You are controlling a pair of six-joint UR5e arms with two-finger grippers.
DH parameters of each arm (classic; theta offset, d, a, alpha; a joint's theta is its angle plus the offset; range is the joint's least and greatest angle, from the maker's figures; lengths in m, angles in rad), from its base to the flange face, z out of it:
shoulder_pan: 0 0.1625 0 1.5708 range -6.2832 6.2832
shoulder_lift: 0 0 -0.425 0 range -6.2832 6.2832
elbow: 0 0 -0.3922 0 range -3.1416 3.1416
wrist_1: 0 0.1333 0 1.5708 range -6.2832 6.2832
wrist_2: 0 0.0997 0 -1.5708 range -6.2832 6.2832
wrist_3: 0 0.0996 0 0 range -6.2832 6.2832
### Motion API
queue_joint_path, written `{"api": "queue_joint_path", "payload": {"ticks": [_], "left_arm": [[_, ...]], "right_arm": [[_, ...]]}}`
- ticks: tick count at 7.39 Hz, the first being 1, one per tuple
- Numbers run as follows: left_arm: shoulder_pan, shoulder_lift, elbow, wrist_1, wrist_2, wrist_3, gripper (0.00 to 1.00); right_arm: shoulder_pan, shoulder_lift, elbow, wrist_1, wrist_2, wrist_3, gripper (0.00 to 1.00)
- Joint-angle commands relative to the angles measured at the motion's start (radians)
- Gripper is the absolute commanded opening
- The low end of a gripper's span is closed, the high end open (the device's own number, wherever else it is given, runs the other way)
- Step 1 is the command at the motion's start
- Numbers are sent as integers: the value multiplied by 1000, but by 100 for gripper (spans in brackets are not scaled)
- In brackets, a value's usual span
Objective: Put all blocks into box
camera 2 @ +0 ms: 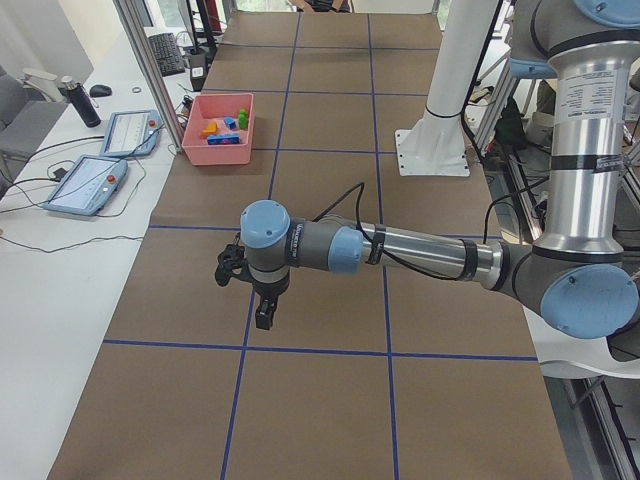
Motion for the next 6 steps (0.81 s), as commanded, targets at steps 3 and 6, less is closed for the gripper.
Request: {"api": "queue_joint_path", "payload": {"ticks": [3, 6], "left_arm": [[1, 1, -7, 0, 0, 0, 100], [1, 0, 0, -1, 1, -3, 100]], "right_arm": [[0, -3, -12, 43, 13, 1, 100], [-18, -3, -15, 45, 7, -1, 100]]}}
